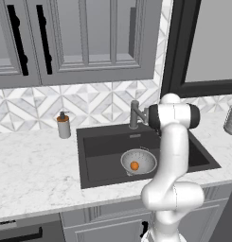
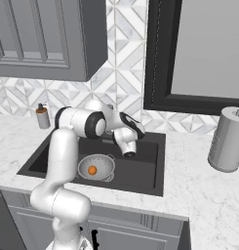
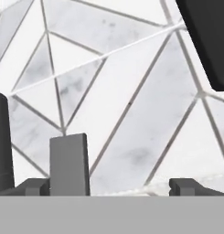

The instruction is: Put the colander in the sink, put the tangerine in the colander, and turn on the sink faucet and pour water over the colander.

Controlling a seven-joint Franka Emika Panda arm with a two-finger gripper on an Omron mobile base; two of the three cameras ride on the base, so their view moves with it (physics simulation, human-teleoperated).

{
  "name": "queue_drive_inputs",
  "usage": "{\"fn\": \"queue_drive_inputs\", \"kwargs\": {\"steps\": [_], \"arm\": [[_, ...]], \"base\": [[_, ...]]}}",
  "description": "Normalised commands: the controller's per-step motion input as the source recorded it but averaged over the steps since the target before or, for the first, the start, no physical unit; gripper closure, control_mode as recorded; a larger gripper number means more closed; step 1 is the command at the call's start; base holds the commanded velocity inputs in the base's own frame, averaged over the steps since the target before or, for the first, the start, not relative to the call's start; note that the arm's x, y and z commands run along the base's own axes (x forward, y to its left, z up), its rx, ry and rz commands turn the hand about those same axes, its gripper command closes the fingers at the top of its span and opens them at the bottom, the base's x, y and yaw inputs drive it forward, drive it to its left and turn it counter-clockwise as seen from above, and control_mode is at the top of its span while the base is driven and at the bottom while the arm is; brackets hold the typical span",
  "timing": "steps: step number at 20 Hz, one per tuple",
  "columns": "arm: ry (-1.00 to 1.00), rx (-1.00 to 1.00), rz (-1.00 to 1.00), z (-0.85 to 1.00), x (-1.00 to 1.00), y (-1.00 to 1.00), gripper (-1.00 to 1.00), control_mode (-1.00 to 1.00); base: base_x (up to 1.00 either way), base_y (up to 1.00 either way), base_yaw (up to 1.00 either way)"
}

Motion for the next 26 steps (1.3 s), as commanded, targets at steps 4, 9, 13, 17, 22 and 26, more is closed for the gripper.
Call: {"fn": "queue_drive_inputs", "kwargs": {"steps": [4,9,13,17,22,26], "arm": [[0.0,0.15,0.0,0.04,0.55,-1.0,-1.0,-1.0],[0.01,0.18,0.0,0.0,0.67,-1.0,-1.0,-1.0],[0.02,0.17,0.0,0.0,0.57,-1.0,-1.0,-1.0],[0.03,0.15,0.0,0.0,0.47,-1.0,-1.0,-1.0],[0.01,0.07,0.0,0.0,0.05,-0.99,-1.0,-1.0],[0.06,0.03,0.0,0.03,-0.05,-0.77,-1.0,-1.0]], "base": [[0.0,0.0,0.0],[0.0,0.0,0.0],[0.0,0.0,0.0],[0.0,0.0,0.0],[0.0,0.0,0.0],[0.0,0.0,0.0]]}}
